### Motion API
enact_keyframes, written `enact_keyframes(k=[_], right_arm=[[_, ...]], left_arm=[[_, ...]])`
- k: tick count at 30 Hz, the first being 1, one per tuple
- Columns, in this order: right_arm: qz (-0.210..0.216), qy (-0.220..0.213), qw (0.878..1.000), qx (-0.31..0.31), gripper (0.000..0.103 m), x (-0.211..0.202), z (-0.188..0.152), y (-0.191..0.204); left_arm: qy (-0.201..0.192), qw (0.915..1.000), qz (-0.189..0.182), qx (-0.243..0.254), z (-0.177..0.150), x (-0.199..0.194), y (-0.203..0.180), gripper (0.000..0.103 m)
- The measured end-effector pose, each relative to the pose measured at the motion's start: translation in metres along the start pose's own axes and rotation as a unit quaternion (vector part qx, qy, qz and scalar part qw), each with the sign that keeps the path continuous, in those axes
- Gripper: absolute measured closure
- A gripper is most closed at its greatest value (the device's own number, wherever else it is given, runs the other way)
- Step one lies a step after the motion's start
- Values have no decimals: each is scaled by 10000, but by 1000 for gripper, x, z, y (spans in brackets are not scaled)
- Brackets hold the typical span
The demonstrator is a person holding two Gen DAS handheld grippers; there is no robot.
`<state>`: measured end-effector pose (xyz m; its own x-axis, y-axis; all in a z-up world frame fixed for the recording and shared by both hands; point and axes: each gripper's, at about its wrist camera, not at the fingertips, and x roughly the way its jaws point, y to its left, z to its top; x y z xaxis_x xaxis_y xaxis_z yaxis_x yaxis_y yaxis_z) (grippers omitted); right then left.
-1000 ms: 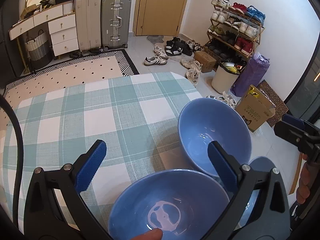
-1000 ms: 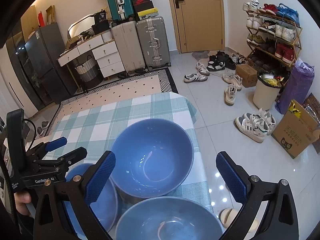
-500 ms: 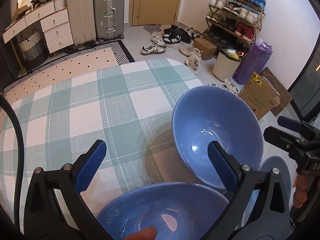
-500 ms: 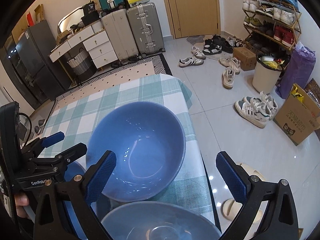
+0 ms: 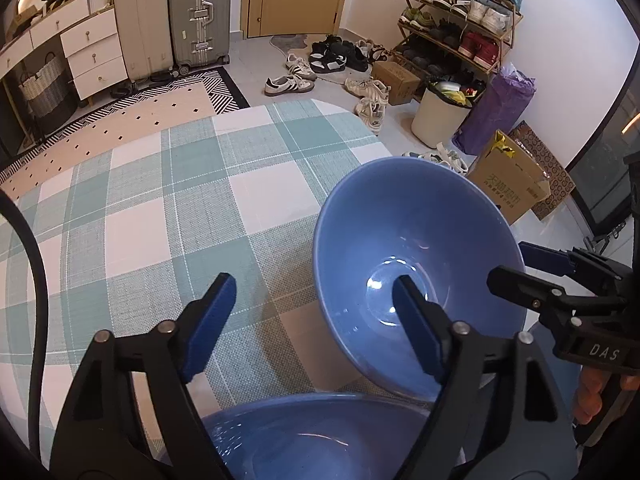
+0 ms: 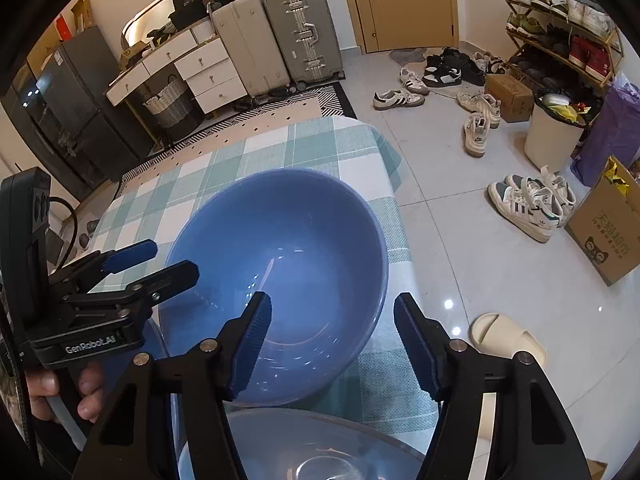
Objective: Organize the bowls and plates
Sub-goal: 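Close the left gripper on a blue bowl rim while the right gripper grips another bowl rim, then lift the left gripper's blue bowl over the bowl held by the right gripper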
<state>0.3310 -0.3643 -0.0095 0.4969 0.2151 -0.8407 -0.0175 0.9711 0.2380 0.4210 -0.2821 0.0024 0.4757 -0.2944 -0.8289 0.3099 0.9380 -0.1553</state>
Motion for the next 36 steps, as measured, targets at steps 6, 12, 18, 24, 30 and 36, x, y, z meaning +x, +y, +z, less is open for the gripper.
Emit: enact_keyframes(k=[6,12,18,24,30,36], right_arm=[[-70,-17,10000,-38,53,1,-1,1],[-101,-44,9999,-38,61,0,-2,-3],[-178,-120,9997,-108,68,-3,-4,-3],[-194,-218,9994,-160,69,-5,-6,-1],[-188,-288,9992,-210,69,-9,-7,2],[-220,-442,9984,-259,69,-17,-8,5]], left_arm=[[75,9999,-99,-42,-3,9,-2,47],[145,9995,-269,-128,-3,12,0,69],[92,9998,-143,113,-5,12,-8,81],[-65,9997,-67,214,-6,3,-12,81],[-234,9995,-31,233,-5,-8,-13,81],[-333,9991,-11,252,-7,-17,-15,81]])
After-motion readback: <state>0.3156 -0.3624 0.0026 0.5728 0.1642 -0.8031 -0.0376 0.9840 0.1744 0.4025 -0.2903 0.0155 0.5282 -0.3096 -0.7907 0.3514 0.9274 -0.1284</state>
